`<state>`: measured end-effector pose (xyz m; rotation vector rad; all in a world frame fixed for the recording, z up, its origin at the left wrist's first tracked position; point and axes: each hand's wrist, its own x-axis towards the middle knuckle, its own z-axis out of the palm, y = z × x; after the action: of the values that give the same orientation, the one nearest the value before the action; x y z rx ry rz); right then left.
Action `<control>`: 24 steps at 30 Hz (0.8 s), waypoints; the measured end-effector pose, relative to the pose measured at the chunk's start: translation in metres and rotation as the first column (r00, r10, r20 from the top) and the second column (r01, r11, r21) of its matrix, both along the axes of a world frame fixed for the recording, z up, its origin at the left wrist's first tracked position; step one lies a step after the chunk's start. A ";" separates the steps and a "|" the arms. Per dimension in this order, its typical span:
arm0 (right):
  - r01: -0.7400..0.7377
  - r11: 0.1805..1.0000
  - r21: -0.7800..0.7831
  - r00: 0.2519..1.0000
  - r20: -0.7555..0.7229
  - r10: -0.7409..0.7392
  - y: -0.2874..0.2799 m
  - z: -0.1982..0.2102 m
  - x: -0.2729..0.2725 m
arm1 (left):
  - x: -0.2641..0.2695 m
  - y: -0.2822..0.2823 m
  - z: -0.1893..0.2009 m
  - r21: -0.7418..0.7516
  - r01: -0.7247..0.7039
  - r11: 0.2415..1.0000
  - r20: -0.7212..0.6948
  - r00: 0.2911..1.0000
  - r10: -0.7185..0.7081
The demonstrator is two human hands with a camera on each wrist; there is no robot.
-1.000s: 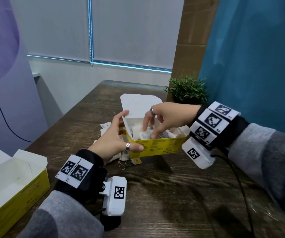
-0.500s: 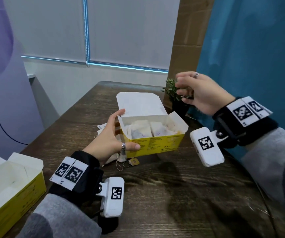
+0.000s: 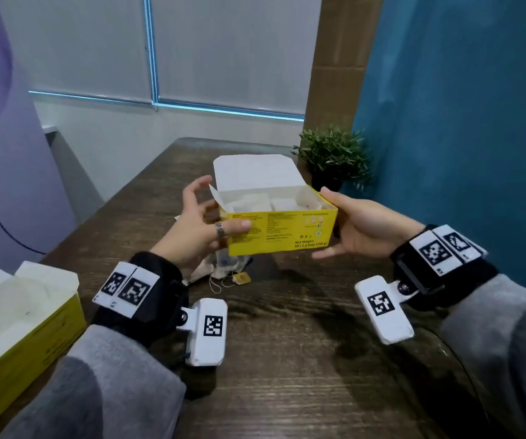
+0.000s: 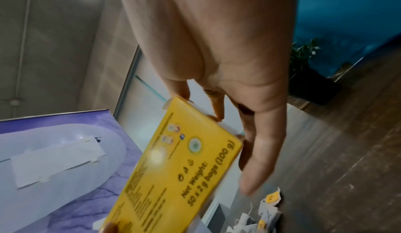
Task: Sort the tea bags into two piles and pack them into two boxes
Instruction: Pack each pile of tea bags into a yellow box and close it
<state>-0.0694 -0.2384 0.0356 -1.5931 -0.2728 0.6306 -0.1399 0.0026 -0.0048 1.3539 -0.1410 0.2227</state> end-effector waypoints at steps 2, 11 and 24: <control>0.068 0.998 -0.009 0.996 0.058 -0.068 0.003 0.004 -0.001 | -0.002 -0.004 0.005 -0.031 -0.034 0.999 -0.013 0.999 0.033; 0.229 0.973 -0.013 0.958 0.178 -0.224 -0.028 -0.008 -0.013 | 0.004 -0.034 0.016 0.160 0.212 0.964 -0.198 0.964 -0.179; 0.104 0.918 -0.383 0.981 0.192 -0.031 -0.070 -0.047 -0.014 | 0.005 -0.073 -0.013 0.565 0.346 0.749 -0.385 0.914 -0.132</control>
<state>-0.0829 -0.3088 -0.0116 -2.0445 -0.2341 0.5047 -0.1349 -0.0708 -0.0178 2.0009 -0.1186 -0.3068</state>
